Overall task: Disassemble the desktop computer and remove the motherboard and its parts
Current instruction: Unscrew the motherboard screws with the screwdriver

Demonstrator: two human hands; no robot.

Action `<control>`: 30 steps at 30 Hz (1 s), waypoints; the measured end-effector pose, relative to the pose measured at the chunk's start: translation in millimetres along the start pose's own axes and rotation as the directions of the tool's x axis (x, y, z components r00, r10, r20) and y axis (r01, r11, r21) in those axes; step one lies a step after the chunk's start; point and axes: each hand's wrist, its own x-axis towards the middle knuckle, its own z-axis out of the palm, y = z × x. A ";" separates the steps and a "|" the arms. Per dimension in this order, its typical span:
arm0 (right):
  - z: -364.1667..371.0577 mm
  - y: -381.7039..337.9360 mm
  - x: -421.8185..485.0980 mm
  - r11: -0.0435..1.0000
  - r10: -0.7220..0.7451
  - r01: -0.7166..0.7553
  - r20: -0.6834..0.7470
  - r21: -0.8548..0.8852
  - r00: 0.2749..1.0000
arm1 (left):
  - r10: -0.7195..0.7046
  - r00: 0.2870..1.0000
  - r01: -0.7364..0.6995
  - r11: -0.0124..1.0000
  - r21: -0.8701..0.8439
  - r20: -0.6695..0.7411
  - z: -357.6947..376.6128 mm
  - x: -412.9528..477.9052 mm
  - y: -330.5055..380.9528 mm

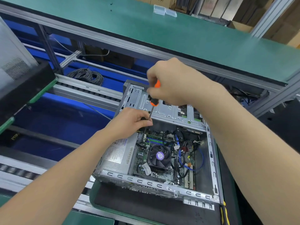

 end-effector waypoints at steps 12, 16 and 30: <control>51.7 14.7 -8.7 0.812 0.083 0.032 -0.171 0.582 0.982 | -0.001 1.000 0.001 1.000 0.028 -0.002 0.5 1.6 -3.4; 70.4 19.2 -14.2 0.777 0.118 -0.012 -0.126 0.629 0.985 | 0.019 1.000 -0.019 0.999 -0.026 -0.005 -0.1 1.0 -4.9; 41.0 31.9 -18.7 0.663 0.220 0.020 -0.220 0.749 0.950 | -0.044 0.996 0.042 0.999 0.030 0.073 -14.4 -0.1 -2.1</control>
